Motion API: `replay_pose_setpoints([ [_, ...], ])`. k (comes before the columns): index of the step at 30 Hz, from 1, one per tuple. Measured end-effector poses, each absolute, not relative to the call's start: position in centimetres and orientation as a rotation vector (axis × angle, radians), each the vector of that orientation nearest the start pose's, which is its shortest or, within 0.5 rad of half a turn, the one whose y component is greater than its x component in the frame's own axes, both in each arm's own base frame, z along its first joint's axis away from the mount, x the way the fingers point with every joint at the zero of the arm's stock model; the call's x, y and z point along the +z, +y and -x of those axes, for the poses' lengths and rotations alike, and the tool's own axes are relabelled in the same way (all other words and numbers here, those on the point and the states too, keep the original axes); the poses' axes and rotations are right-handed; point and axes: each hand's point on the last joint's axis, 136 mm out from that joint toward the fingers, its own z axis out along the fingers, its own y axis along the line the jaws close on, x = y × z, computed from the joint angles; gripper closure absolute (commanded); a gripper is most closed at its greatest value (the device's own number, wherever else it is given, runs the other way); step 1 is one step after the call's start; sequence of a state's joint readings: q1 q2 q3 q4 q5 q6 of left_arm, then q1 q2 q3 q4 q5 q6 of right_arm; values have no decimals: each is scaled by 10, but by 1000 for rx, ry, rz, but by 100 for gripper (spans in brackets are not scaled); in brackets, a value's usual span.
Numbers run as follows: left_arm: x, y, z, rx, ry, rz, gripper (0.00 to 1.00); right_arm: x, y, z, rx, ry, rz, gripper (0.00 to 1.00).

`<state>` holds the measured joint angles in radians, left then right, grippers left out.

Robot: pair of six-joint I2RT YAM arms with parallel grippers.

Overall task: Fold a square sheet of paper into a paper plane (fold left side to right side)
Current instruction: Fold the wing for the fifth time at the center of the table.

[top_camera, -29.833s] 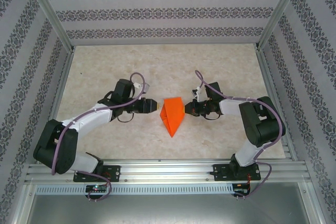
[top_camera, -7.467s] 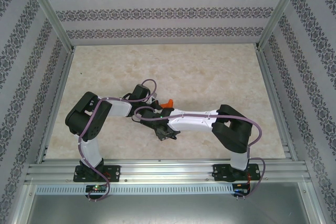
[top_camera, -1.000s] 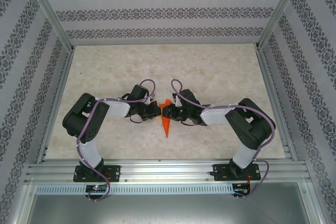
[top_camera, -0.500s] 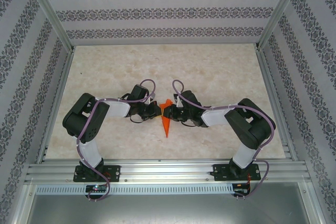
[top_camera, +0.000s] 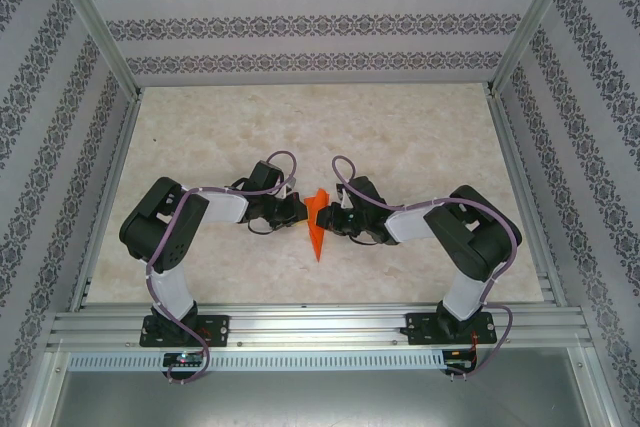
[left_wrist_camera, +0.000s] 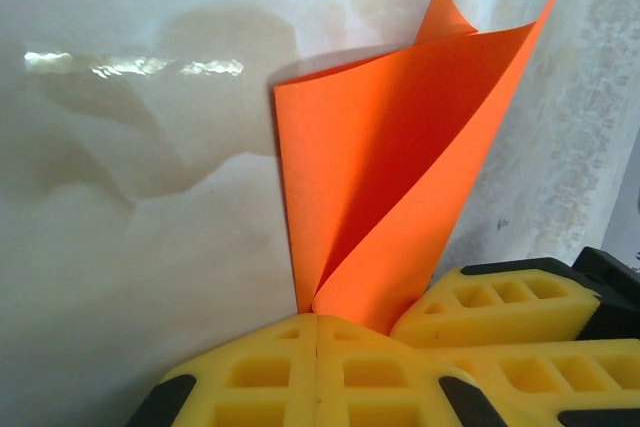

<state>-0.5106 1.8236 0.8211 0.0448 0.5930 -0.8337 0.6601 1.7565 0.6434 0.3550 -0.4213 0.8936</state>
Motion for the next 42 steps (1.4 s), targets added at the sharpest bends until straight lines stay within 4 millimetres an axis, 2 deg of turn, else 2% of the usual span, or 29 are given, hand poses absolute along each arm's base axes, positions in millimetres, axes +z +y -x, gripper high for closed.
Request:
replay_pose_setpoints([
  [8,18,-276,-296,-1209,2780,181,100,19,300,-272,1151,2649,-80,82],
  [12,18,-275,-297,-1205,2777,182,94,17,300,-272,1125,2693,-95,82],
  [17,22,-267,-297,-1131,2780,188,80,14,301,-272,1112,2727,-111,82],
  [20,38,-259,-296,-1088,2762,186,73,14,302,-272,1114,2741,-118,82],
  [24,70,-254,-295,-1097,2685,153,75,13,301,-272,1117,2746,-123,82],
  [26,81,-253,-287,-1115,2657,139,78,13,301,-272,1121,2748,-123,82],
  [28,83,-254,-275,-1133,2654,131,82,13,301,-272,1123,2749,-123,82],
  [35,68,-283,-216,-1202,2749,50,88,13,301,-272,1123,2749,-123,82],
  [42,76,-308,-198,-1257,2728,-5,90,13,301,-272,1123,2750,-123,83],
])
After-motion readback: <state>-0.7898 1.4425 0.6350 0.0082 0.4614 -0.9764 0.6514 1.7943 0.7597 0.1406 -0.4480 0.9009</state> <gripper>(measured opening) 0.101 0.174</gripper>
